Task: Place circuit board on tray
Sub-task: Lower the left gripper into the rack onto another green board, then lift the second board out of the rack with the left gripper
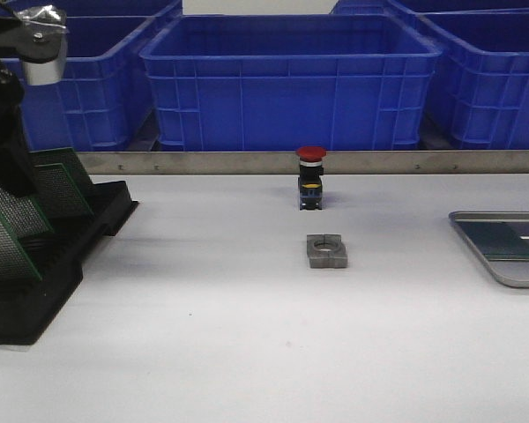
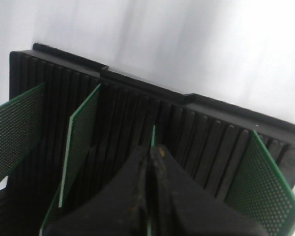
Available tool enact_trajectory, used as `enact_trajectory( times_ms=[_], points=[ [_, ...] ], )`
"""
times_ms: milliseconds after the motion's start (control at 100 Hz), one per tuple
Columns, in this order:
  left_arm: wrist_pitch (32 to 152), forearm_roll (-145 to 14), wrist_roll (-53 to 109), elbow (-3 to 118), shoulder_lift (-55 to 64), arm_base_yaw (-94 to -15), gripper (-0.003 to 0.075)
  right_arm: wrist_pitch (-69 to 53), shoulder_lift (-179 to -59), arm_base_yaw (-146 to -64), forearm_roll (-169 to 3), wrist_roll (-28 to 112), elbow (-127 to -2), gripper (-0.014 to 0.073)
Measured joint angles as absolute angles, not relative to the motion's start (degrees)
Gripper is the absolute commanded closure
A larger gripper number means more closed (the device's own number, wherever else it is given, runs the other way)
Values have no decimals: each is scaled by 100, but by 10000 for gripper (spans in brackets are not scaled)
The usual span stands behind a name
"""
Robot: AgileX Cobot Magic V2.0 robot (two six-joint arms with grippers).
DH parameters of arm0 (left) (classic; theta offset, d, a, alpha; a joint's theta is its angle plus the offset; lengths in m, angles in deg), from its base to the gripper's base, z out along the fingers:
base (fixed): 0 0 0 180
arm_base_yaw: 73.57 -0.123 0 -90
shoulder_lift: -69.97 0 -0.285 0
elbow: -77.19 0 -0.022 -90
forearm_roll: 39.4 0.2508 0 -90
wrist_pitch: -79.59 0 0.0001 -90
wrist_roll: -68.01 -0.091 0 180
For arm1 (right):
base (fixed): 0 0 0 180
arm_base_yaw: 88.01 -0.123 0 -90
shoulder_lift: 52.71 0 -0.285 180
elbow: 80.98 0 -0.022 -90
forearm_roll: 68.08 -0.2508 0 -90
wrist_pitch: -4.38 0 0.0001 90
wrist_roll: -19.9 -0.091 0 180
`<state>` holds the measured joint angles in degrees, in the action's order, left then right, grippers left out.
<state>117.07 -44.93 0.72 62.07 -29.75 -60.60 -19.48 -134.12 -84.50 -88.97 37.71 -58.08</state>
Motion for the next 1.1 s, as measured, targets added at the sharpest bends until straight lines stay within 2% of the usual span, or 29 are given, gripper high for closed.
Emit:
enact_trajectory(
  times_ms=[270, 510, 750, 1100],
  points=[
    [11965, -4513, 84, 6454, -2603, -5975, 740, -1872, -13254, -8450, -8897, 3771, -5808, 58],
    [12029, -4708, 84, 6535, -2437, -5253, 740, -1929, -12919, -8674, -8887, 4033, -5795, 58],
    [11920, -5449, -25, 6535, -2437, -4635, 740, -2230, -12737, -9515, -8887, 4437, -5785, 58],
    [11990, -7696, -1385, 6535, -2437, -4554, 740, -2544, -12737, -11112, -9083, 5932, -5332, 58]
  ],
)
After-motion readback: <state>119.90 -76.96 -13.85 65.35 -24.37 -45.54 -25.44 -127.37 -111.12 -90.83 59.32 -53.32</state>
